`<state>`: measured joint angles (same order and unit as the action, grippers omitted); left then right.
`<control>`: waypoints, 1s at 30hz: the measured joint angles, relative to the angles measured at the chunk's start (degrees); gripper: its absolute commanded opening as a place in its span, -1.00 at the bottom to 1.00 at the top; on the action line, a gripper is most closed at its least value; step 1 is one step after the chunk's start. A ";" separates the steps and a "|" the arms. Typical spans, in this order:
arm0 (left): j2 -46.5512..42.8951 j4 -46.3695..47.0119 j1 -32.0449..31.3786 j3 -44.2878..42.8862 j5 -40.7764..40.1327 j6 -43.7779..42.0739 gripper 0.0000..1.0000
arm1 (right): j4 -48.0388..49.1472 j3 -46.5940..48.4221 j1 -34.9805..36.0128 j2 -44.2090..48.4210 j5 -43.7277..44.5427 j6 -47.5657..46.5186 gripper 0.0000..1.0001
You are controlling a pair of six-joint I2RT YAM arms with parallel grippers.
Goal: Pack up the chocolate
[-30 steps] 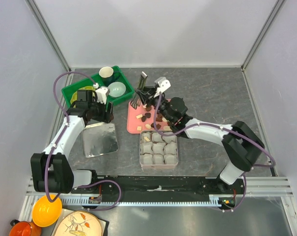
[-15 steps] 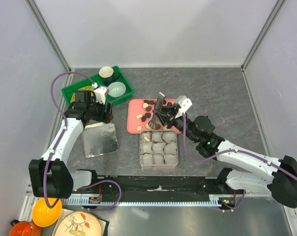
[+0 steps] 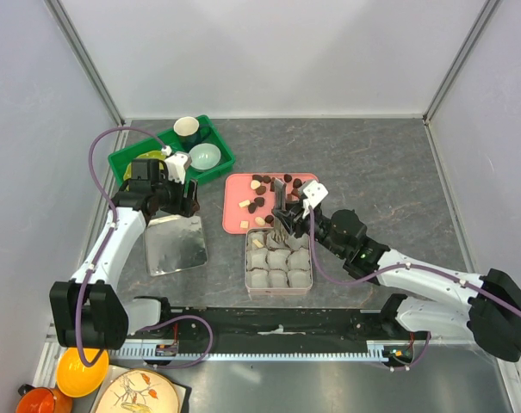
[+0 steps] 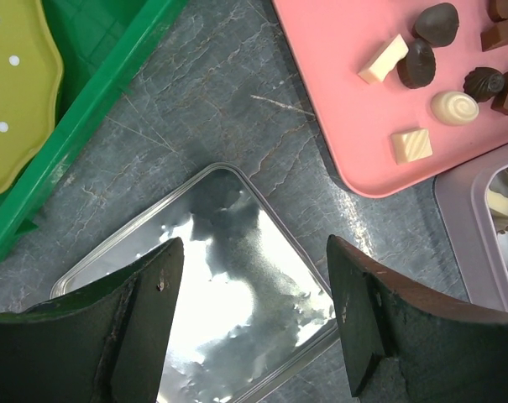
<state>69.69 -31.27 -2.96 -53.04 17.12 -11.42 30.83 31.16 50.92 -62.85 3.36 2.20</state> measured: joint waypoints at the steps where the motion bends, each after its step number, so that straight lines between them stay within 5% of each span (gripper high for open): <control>1: -0.07 0.00 0.00 0.00 0.02 -0.02 0.52 | 0.22 0.00 0.00 -0.37 0.13 0.00 -0.31; 12: -0.11 -0.13 0.00 -0.02 0.02 -0.44 0.52 | 3.02 0.00 0.00 -4.02 0.57 0.57 -0.10; 30: -0.63 -2.32 -0.20 -2.80 2.84 -0.57 0.56 | 4.07 0.70 0.00 -3.41 -0.09 0.85 -0.23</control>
<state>69.06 -33.58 -3.16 -55.83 19.97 -11.99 34.89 31.86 50.92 -66.26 3.27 3.05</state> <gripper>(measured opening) 0.776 0.393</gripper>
